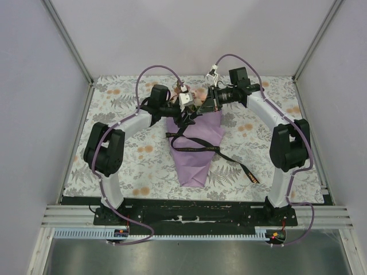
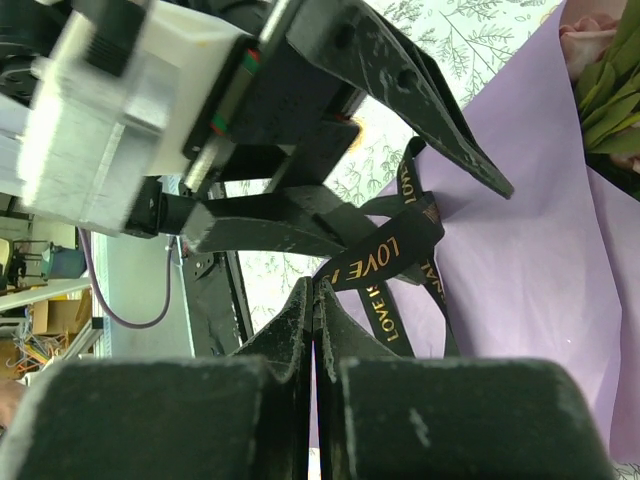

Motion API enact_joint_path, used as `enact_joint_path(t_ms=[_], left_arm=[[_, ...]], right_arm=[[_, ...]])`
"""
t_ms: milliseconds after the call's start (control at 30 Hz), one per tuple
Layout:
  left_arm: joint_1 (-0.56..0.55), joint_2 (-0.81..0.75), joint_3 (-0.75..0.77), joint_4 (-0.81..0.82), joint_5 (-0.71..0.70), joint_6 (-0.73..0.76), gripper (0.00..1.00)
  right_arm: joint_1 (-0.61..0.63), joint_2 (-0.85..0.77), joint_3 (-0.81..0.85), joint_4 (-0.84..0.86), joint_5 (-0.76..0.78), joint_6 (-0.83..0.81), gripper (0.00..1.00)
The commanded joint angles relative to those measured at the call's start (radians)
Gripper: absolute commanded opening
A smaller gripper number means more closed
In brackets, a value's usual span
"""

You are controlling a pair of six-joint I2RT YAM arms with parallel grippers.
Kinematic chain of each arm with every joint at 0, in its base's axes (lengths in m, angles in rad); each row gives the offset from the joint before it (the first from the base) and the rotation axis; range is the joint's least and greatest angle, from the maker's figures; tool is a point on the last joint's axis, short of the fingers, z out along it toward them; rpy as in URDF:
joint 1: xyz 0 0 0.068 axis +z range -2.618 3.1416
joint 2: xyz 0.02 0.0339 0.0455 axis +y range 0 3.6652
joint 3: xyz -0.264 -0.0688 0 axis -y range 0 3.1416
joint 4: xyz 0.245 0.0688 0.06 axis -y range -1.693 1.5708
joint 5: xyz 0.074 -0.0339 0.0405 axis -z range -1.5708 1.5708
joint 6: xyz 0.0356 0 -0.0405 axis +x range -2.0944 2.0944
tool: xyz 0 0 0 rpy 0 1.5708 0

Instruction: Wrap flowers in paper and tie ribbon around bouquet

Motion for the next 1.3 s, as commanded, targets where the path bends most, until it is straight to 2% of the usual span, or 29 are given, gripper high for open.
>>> enact_joint_path(t_ms=[0,133,267,300,367,400,467,533,667,767,833,900,1100,1267], left_arm=[[-0.004,0.032,-0.001,0.067,0.086,0.024,0.58],[-0.004,0.039,0.004,0.078,0.097,0.010,0.40],[-0.004,0.014,-0.012,0.078,0.100,-0.005,0.08],[-0.004,0.008,-0.018,0.080,0.091,-0.018,0.02],[-0.002,-0.007,-0.038,0.097,0.071,-0.047,0.02],[-0.004,-0.014,-0.048,0.103,0.064,-0.051,0.02],[-0.005,-0.024,-0.064,0.112,0.039,-0.068,0.02],[-0.004,-0.026,-0.067,0.112,0.030,-0.084,0.02],[-0.005,-0.024,-0.064,0.120,0.011,-0.120,0.02],[-0.004,-0.024,-0.064,0.124,0.004,-0.134,0.02],[-0.004,-0.023,-0.061,0.124,-0.002,-0.143,0.02],[-0.005,-0.023,-0.059,0.124,-0.004,-0.150,0.02],[-0.010,-0.021,-0.056,0.132,-0.019,-0.177,0.02],[-0.015,-0.021,-0.064,0.146,-0.036,-0.190,0.02]], right_arm=[[-0.001,-0.054,-0.001,0.001,-0.043,-0.020,0.00],[-0.001,-0.059,-0.002,-0.005,-0.037,-0.024,0.00],[-0.003,-0.062,-0.005,-0.017,0.004,-0.050,0.00],[-0.009,-0.068,-0.004,-0.026,0.026,-0.057,0.15],[-0.038,-0.094,-0.017,-0.032,0.066,-0.066,0.56],[-0.059,-0.114,-0.025,-0.041,0.104,-0.097,0.70],[-0.110,-0.190,-0.068,-0.057,0.167,-0.184,0.85],[-0.156,-0.287,-0.144,-0.054,0.234,-0.294,0.97],[-0.204,-0.456,-0.341,-0.087,0.337,-0.546,0.98],[-0.196,-0.484,-0.415,-0.306,0.339,-0.834,0.98],[-0.181,-0.463,-0.439,-0.418,0.421,-0.861,0.96],[-0.179,-0.473,-0.503,-0.462,0.499,-0.881,0.92],[-0.158,-0.528,-0.724,-0.425,0.701,-0.889,0.87],[-0.090,-0.492,-0.798,-0.319,0.785,-0.832,0.81]])
